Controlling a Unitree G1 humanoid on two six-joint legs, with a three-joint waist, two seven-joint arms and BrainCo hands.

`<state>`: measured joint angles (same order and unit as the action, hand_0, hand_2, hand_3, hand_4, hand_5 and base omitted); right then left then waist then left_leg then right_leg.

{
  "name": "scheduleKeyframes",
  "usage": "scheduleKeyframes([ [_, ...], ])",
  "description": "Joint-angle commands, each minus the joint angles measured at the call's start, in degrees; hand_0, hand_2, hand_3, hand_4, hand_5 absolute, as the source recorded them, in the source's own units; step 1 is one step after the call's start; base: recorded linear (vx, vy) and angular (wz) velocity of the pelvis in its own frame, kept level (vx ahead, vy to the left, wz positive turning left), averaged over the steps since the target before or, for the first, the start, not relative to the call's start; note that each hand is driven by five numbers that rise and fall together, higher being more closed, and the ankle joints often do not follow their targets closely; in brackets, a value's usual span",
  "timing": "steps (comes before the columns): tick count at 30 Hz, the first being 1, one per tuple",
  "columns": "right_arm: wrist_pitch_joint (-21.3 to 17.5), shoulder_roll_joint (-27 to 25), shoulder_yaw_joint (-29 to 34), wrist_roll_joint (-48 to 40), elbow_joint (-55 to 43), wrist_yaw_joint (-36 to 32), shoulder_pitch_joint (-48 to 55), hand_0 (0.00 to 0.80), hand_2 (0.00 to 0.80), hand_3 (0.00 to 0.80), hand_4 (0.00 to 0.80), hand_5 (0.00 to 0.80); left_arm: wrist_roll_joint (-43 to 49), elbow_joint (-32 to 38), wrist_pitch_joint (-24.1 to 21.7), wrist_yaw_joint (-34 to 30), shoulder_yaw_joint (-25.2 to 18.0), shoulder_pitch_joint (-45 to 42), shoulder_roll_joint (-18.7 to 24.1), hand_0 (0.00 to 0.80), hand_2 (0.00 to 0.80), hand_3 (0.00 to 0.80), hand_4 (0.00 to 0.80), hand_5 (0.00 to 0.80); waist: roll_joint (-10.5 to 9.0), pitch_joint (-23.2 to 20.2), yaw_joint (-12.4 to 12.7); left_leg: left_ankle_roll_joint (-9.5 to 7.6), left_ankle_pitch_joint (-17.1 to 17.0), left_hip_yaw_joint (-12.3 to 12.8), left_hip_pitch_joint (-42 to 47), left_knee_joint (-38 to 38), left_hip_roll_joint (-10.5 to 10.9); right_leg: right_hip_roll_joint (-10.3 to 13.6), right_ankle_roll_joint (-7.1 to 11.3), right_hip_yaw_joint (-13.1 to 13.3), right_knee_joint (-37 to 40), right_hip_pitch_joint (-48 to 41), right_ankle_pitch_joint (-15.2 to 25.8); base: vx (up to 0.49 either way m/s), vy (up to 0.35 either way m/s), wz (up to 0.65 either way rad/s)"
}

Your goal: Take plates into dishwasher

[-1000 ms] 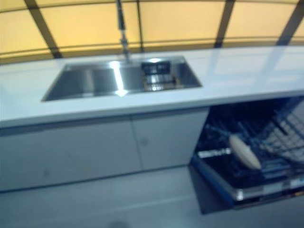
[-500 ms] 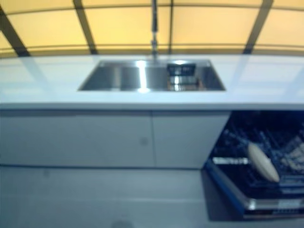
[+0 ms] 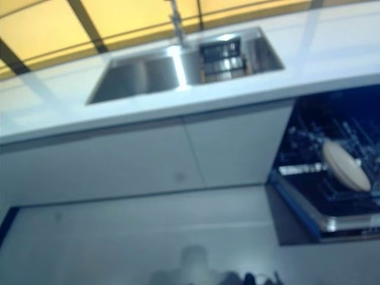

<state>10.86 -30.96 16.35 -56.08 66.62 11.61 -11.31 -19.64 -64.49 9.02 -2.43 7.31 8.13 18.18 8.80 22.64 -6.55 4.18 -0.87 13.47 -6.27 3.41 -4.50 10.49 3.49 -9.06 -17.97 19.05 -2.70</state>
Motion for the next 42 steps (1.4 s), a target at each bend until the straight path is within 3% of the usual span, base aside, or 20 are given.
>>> scheduleKeyframes([
  [1,-1.7,-2.5,0.2,-4.2,0.8,0.9,-0.5,0.0,0.0,0.0,0.0,0.0,-2.4,-0.9,-0.9,0.6,0.7,-0.1,-0.1,0.0,0.0,0.0,0.0,0.0,-0.99,0.8,-0.2,-3.01,7.7,-1.3,-4.3,14.1,0.6,-0.5,-2.82,-2.5,-4.1,-1.7,-5.0,-0.03,0.014,-0.11],
  [3,-1.8,-2.6,0.2,-4.8,0.8,0.9,-0.7,0.0,0.0,0.0,0.0,0.0,-2.7,-0.9,-0.9,0.7,0.7,-0.2,-0.2,0.0,0.0,0.0,0.0,0.0,-0.9,1.0,-0.2,-3.06,7.9,-1.3,-4.7,14.8,0.6,-0.4,-2.89,-2.4,-4.7,-1.3,-5.2,-0.011,0.005,-0.03],
  [5,-3.7,-3.3,1.7,-10.9,0.4,0.5,-1.4,0.0,0.0,0.0,0.0,0.0,-3.8,-0.4,-1.0,1.1,0.3,-1.4,0.0,0.0,0.0,0.0,0.0,0.0,0.09,2.2,-0.1,-3.16,10.7,-2.0,-6.8,19.9,0.9,0.5,-3.0,-1.1,-9.7,0.1,-8.5,0.063,0.007,-0.03],
  [9,-5.1,-4.1,2.6,-14.7,-0.6,0.5,-2.1,0.0,0.0,0.0,0.0,0.0,-4.1,-0.4,-1.2,0.9,0.0,-2.1,0.0,0.0,0.0,0.0,0.0,0.0,0.63,2.7,-0.1,-3.22,11.1,-2.0,-7.7,21.4,0.8,0.9,-3.26,-0.7,-11.3,1.0,-9.1,0.025,0.003,-0.08],
  [15,-15.7,-6.7,5.1,-28.8,-7.6,-0.1,-6.8,0.0,0.0,0.0,0.0,0.0,-5.0,-0.2,-2.3,0.3,0.6,-4.4,0.1,0.0,0.0,0.0,0.0,0.0,2.5,3.7,-0.3,-2.93,10.7,-1.8,-10.5,25.0,0.3,1.7,-3.91,0.3,-15.7,4.0,-10.9,0.006,0.002,0.0],
  [20,-18.3,-8.2,6.6,-32.2,-8.7,-2.0,-8.4,0.0,0.0,0.0,0.0,0.0,-5.2,-0.3,-2.7,-0.3,1.2,-4.9,-0.1,0.0,0.0,0.0,0.0,0.0,3.08,3.9,-0.2,-2.64,10.0,-1.8,-10.9,25.5,0.2,1.7,-4.15,0.3,-16.4,4.4,-11.4,0.008,-0.003,-0.01],
  [23,-20.7,-9.2,8.0,-39.4,-11.7,-7.3,-10.2,0.0,0.0,0.0,0.0,0.0,-4.7,0.6,-2.2,-0.5,1.8,-5.8,-0.2,0.0,0.0,0.0,0.0,0.0,3.53,4.1,-0.1,-2.12,9.2,-2.2,-11.6,26.7,0.0,1.9,-4.45,0.3,-17.6,4.8,-11.9,0.06,-0.024,-0.02],
  [26,-20.8,-9.5,8.2,-43.8,-14.0,-12.0,-11.6,0.0,0.0,0.0,0.0,0.0,-4.2,0.9,-2.6,-1.1,2.1,-6.6,-0.1,0.0,0.0,0.0,0.0,0.0,3.87,4.1,0.1,-1.75,8.3,-2.4,-12.0,27.1,-0.1,1.9,-4.74,0.2,-18.5,5.3,-12.2,0.04,-0.017,-0.05],
  [30,-20.7,-9.9,7.7,-44.0,-15.7,-14.9,-13.9,0.0,0.0,0.0,0.0,0.0,-4.3,2.0,-2.2,-0.9,2.4,-7.1,-0.2,0.0,0.0,0.0,0.0,0.0,4.11,4.2,0.5,-1.65,7.8,-2.5,-12.6,27.9,-0.2,2.0,-5.02,0.0,-19.6,5.7,-12.8,0.016,-0.014,-0.02],
  [33,-18.4,-11.0,6.6,-41.4,-17.7,-16.9,-17.1,0.0,0.0,0.0,0.0,0.0,-4.4,3.1,-1.4,-0.5,2.7,-7.8,-0.3,0.0,0.0,0.0,0.0,0.0,4.31,4.1,1.5,-1.52,7.1,-2.9,-13.4,28.6,-0.4,2.0,-5.46,-0.3,-21.1,6.1,-13.5,0.023,-0.038,-0.01],
  [42,-15.0,-14.7,1.4,-34.5,-19.7,-15.1,-27.1,0.0,0.0,0.0,0.0,0.0,-5.1,5.2,0.3,0.4,2.5,-8.8,0.7,0.0,0.0,0.0,0.0,0.0,4.52,4.3,3.9,-1.49,6.1,-4.0,-15.1,30.1,-0.5,2.6,-6.28,-1.1,-24.2,7.1,-14.8,0.01,-0.041,0.02],
])
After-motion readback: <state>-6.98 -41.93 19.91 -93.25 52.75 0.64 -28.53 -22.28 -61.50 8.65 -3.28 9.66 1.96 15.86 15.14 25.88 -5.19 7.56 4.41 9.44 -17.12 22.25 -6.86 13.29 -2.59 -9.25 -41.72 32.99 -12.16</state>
